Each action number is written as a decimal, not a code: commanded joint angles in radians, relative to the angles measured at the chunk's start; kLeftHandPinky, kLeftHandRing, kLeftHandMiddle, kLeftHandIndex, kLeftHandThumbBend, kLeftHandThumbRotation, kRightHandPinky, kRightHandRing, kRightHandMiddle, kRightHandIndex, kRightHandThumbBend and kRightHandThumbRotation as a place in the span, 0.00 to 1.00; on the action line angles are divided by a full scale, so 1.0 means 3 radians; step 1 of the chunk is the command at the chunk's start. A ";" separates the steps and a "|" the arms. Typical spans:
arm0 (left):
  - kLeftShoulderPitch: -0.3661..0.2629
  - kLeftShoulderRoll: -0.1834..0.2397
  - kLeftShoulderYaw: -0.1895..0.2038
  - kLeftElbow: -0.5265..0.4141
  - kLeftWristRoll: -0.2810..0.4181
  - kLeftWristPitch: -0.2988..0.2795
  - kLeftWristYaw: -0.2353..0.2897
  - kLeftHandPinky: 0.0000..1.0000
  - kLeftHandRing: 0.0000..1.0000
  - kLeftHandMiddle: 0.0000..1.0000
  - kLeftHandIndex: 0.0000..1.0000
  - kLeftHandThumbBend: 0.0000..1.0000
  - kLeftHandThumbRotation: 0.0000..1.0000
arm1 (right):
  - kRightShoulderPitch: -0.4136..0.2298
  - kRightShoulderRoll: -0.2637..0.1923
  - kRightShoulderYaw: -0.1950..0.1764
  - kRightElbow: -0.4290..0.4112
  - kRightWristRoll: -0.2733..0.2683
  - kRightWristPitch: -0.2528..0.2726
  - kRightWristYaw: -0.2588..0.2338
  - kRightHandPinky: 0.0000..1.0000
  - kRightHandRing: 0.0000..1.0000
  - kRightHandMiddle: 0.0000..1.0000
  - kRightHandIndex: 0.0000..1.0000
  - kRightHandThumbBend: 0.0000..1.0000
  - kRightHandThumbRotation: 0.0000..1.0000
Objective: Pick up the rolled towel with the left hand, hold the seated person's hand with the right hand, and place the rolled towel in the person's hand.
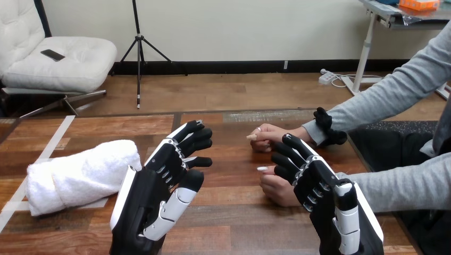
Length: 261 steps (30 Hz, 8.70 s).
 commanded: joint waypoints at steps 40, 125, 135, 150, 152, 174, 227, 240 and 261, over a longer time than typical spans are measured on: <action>-0.0456 0.0436 0.0365 0.0233 0.0844 0.0123 0.0607 0.73 0.83 0.87 0.85 0.64 0.58 | -0.0277 0.0053 0.0004 0.0034 -0.0023 -0.0052 -0.0021 0.97 0.91 0.91 0.91 0.88 1.00; -0.1471 0.1498 -0.0021 0.0292 0.3017 0.1547 0.1649 0.93 0.98 1.00 1.00 1.00 0.81 | -0.0272 0.0123 0.0037 0.0030 -0.0032 -0.0099 -0.0069 0.95 0.89 0.89 0.91 0.89 1.00; -0.1578 0.1558 -0.0075 0.0418 0.2912 0.1500 0.1537 0.91 0.96 0.99 0.98 1.00 0.77 | -0.0293 0.0137 0.0033 0.0041 -0.0023 -0.0108 -0.0076 0.94 0.88 0.88 0.90 0.89 1.00; -0.1864 0.1643 -0.0233 0.0815 0.2989 0.1503 0.1604 0.88 0.94 0.97 0.96 1.00 0.74 | -0.0325 0.0145 0.0010 0.0037 -0.0015 -0.0107 -0.0079 0.93 0.88 0.88 0.90 0.90 1.00; -0.1907 0.1653 -0.0257 0.0887 0.2995 0.1496 0.1624 0.88 0.95 0.97 0.96 1.00 0.73 | -0.0323 0.0144 0.0007 0.0028 -0.0022 -0.0098 -0.0085 0.93 0.88 0.88 0.90 0.91 1.00; -0.2459 0.1731 -0.0534 0.1796 0.3035 0.1475 0.1788 0.85 0.93 0.94 0.92 1.00 0.66 | -0.0350 0.0147 -0.0007 0.0044 -0.0018 -0.0100 -0.0101 0.93 0.88 0.87 0.89 0.92 1.00; -0.3195 0.1745 -0.1199 0.3019 0.3169 0.1847 0.1650 0.92 0.99 1.00 0.99 1.00 0.70 | -0.0358 0.0142 -0.0037 0.0050 0.0011 -0.0135 -0.0078 0.90 0.85 0.86 0.88 0.89 1.00; -0.3218 0.1746 -0.1257 0.3107 0.3166 0.1911 0.1717 0.95 1.00 1.00 1.00 1.00 0.74 | -0.0333 0.0146 -0.0025 0.0015 -0.0005 -0.0114 -0.0098 0.89 0.85 0.86 0.88 0.89 1.00; -0.3257 0.1723 -0.1266 0.3191 0.3149 0.2209 0.1886 0.99 1.00 1.00 1.00 1.00 0.77 | -0.0300 0.0139 -0.0021 0.0011 -0.0019 -0.0137 -0.0093 0.89 0.86 0.86 0.88 0.90 1.00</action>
